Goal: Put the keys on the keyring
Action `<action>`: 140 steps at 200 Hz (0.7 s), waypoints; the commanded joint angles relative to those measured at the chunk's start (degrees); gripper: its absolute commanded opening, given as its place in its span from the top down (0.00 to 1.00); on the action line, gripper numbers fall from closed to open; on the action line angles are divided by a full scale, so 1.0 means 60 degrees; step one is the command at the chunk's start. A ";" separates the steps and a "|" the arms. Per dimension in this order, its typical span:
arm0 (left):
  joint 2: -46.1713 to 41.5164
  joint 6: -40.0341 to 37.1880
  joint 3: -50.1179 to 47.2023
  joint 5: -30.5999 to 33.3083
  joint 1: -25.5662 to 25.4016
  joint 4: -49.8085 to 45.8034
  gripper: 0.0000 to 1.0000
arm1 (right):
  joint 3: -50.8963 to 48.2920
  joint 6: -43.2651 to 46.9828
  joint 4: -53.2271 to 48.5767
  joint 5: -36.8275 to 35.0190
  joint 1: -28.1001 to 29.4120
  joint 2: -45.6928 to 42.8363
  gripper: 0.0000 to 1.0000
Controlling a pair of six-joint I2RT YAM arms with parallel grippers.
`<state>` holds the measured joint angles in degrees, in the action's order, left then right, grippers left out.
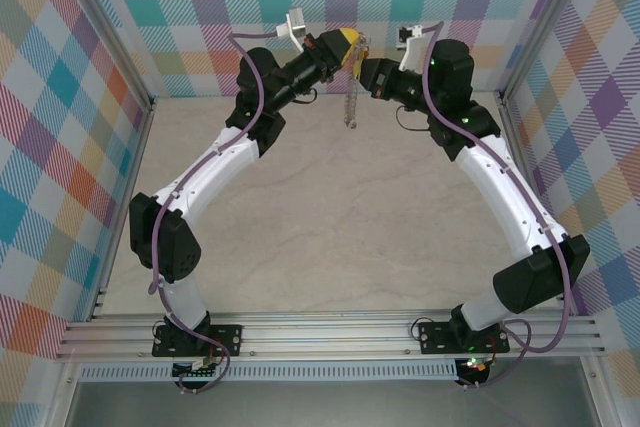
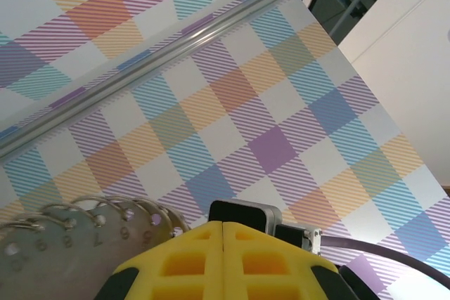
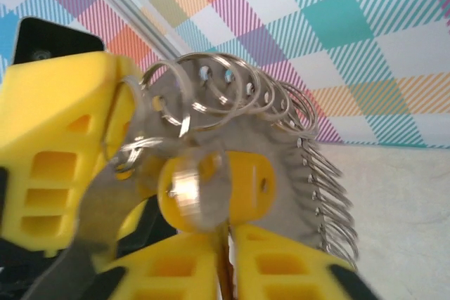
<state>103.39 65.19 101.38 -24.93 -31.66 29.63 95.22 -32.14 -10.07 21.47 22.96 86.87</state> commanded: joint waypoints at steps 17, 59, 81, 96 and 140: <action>-0.0424 0.0202 -0.0017 0.0090 -0.0070 0.0949 1.00 | -0.0049 0.0194 -0.0048 0.0293 0.0121 -0.0498 0.96; -0.0321 0.0274 -0.0008 0.0096 -0.0099 0.1053 1.00 | 0.0143 0.0226 -0.0112 0.0772 0.0212 -0.0404 0.98; -0.0300 0.0282 -0.0006 0.0112 -0.0121 0.1078 1.00 | 0.0419 0.0275 -0.0255 0.1073 0.0306 -0.0184 0.99; -0.0312 0.0283 -0.0008 0.0112 -0.0143 0.1070 1.00 | 0.0632 0.0281 -0.0370 0.1339 0.0355 0.0009 0.99; -0.0386 0.0240 -0.0096 0.0152 -0.0172 0.1067 1.00 | 0.0816 0.0407 -0.0524 0.1519 0.0494 0.0086 1.00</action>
<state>103.37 66.22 101.32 -23.46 -31.75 31.97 98.04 -31.83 -12.88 27.31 24.80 86.98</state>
